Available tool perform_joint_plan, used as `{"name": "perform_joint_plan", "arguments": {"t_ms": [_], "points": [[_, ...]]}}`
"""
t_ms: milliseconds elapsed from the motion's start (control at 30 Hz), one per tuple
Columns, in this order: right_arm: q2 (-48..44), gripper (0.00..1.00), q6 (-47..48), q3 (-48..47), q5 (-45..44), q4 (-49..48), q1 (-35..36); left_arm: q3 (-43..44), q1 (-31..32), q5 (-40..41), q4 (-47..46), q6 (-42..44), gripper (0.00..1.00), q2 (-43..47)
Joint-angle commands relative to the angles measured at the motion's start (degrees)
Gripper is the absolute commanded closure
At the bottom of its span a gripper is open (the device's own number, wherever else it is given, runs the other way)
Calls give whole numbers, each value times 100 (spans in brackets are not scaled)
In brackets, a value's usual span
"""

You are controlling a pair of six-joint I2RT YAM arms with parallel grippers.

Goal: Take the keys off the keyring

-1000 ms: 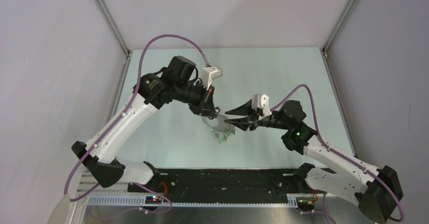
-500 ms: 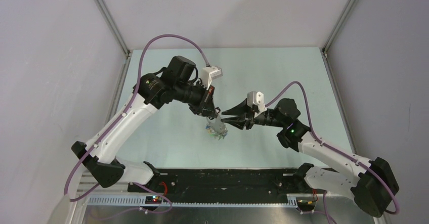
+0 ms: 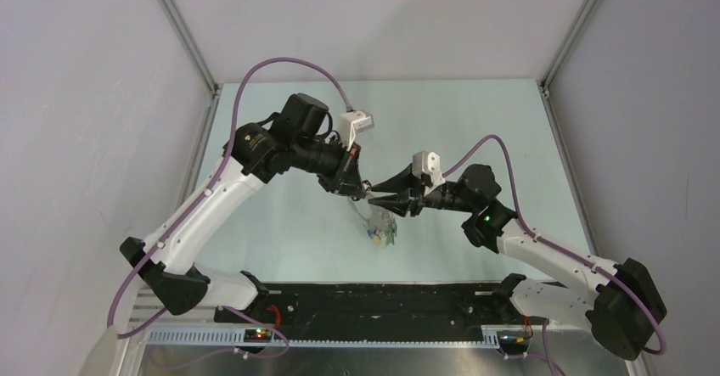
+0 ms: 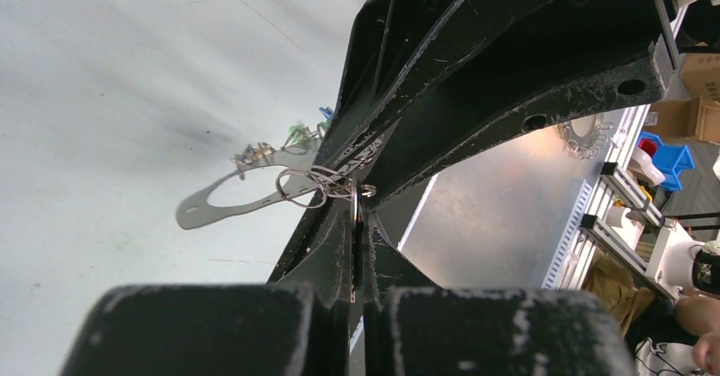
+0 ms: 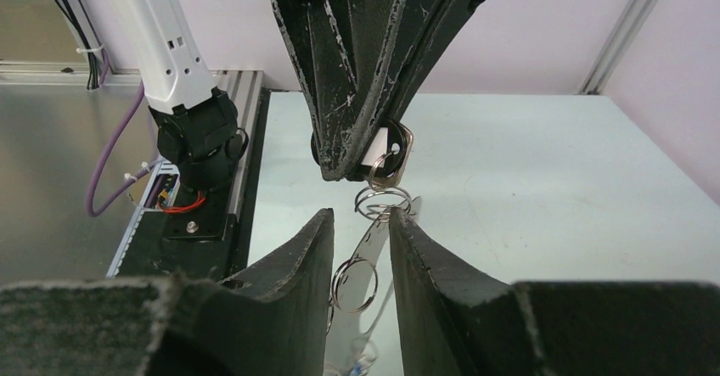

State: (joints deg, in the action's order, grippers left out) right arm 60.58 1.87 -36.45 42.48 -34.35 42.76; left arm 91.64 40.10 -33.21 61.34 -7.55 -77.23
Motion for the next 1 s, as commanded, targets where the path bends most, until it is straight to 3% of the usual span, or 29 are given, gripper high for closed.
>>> {"name": "perform_joint_plan", "arguments": {"t_ms": [0,167,233,367,400,567,733,867,967], "points": [[8,65,-106,-266,-10,-382,33,259,-4,-241,-270,-87,100,222],[53,69,-168,-297,82,-479,36,251,-3,-255,-289,-89,100,212],[82,75,-169,-314,56,-491,32,253,-4,-264,-298,-96,100,220],[95,99,-169,-323,10,-519,33,249,-5,-256,-312,-97,100,219],[86,100,-169,-327,-28,-487,38,245,-5,-245,-308,-97,100,233],[2,100,-129,-327,-76,-325,39,232,-11,-219,-324,-103,100,238],[-200,100,500,-327,158,100,128,206,-108,-133,-316,-164,100,214],[-494,100,1496,-326,117,677,374,209,-210,-154,-316,-214,100,204],[-698,100,2763,-328,-136,1340,711,170,-239,-214,-316,-229,100,189]]}}
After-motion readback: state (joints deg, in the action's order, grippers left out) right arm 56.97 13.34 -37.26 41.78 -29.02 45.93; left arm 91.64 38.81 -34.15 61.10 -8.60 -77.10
